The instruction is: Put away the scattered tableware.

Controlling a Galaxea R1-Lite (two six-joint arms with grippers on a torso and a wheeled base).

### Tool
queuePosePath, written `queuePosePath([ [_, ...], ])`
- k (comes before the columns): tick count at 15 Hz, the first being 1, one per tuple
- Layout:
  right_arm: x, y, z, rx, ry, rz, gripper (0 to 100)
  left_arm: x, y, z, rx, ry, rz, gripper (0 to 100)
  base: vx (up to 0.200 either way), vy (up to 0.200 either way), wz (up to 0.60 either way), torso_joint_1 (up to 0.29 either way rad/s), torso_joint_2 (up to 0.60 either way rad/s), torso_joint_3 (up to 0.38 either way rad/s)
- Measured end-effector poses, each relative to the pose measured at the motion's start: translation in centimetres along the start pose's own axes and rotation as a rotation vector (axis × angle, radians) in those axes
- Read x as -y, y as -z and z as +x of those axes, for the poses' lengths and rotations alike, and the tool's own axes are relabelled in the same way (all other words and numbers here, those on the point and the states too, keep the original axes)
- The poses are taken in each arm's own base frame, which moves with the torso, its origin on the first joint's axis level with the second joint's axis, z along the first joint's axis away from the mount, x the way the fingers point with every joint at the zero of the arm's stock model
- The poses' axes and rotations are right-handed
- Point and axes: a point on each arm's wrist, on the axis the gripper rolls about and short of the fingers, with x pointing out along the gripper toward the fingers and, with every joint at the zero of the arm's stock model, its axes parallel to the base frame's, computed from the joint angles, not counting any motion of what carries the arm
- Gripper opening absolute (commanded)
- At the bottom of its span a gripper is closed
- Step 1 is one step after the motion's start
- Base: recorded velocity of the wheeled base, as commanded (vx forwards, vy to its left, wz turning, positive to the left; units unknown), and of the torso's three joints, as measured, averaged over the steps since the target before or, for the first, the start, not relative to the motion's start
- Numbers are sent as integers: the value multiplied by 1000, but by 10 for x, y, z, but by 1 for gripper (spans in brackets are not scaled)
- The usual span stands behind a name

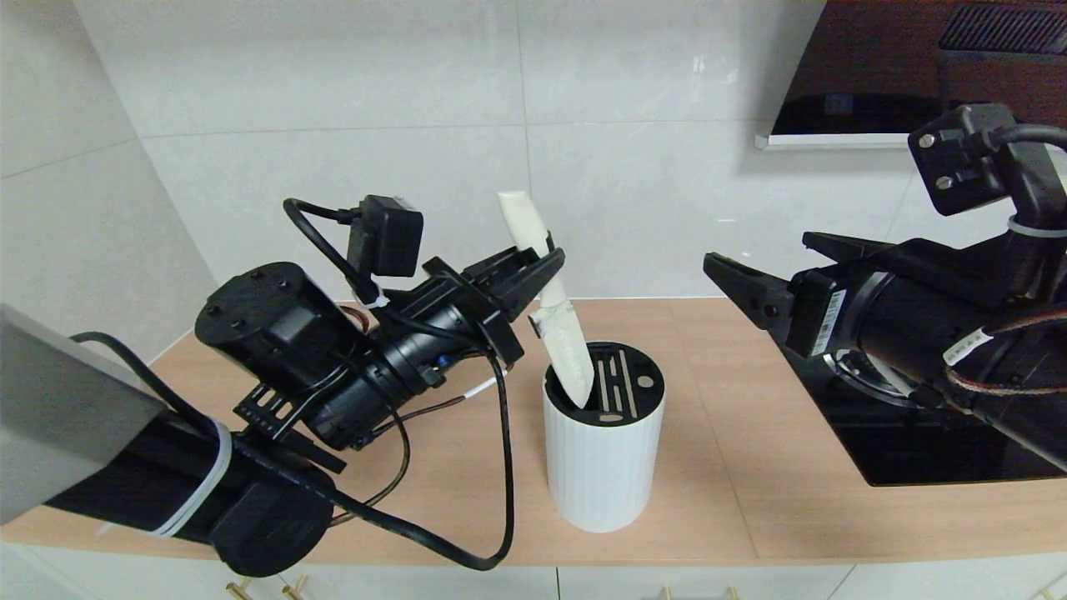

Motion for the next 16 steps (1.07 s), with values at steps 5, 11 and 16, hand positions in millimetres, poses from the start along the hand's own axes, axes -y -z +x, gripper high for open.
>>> queuePosePath([
  [5,-1,2,1,-7,0,-3,100,-2,13,1,-34,-4,6,0,0,0,0,0,0,0],
  [11,-1,2,2,-8,0,-4,100,-1,37,3,-92,-2,-18,0,0,0,0,0,0,0],
  [16,-1,2,2,-8,2,-3,100,4,57,6,-140,14,-42,0,0,0,0,0,0,0],
])
